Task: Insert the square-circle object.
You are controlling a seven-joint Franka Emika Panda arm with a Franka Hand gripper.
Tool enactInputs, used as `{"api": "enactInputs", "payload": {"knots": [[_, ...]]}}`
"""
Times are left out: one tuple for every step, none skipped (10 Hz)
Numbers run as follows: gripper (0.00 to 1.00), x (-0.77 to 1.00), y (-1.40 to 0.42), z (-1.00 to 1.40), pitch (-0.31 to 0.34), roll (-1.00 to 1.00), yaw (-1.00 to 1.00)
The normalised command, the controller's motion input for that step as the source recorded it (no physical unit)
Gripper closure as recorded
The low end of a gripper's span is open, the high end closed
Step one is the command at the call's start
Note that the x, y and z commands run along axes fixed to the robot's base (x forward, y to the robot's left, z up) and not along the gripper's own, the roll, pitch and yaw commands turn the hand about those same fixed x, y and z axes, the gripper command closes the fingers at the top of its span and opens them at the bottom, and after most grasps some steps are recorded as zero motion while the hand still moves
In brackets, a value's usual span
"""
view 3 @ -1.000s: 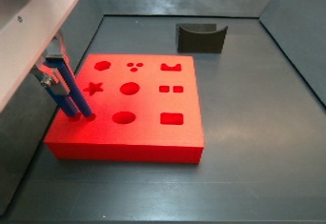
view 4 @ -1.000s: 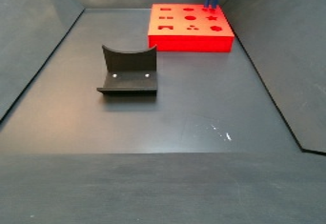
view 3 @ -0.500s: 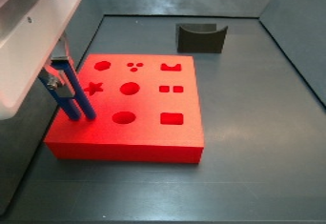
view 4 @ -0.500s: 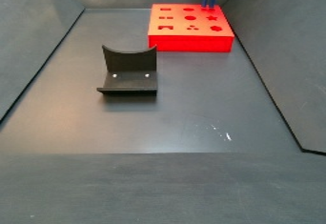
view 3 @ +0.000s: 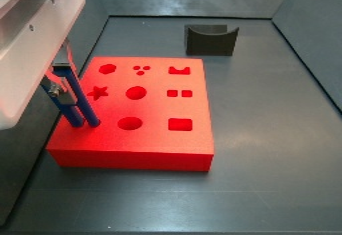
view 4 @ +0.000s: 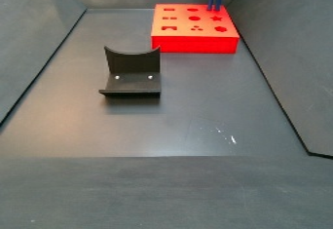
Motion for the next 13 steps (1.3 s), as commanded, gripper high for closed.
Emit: {"api": "enactInputs", "payload": {"knots": [[1.00,0.00,0.00,-0.03,0.000,0.00,0.00],[1.00,0.16,-0.06,-0.58,0.050,0.00,0.00],[1.00,0.42,-0.07,-0.83,0.189,0.00,-0.02],[1.00,0.64,-0.05,-0.70,0.199,-0.06,-0.06],[1.00,0.74,0.00,-0.67,0.219,-0.07,-0.01],[1.00,0.78,0.00,-0.64,0.227,-0.10,0.00],[1.00,0.78,0.00,-0.66,0.230,-0.09,0.00],[1.00,0.55,0.06,-0.81,0.181,-0.05,0.00],[1.00,0.59,0.08,-0.78,0.209,-0.06,0.00],[1.00,0.53,0.11,-0.77,0.189,-0.09,0.00],[1.00,0.54,0.09,-0.77,0.174,-0.10,0.00],[1.00,0.54,0.04,-0.71,0.169,-0.14,0.00],[1.00,0.54,0.05,-0.55,0.170,-0.24,0.05]]}}
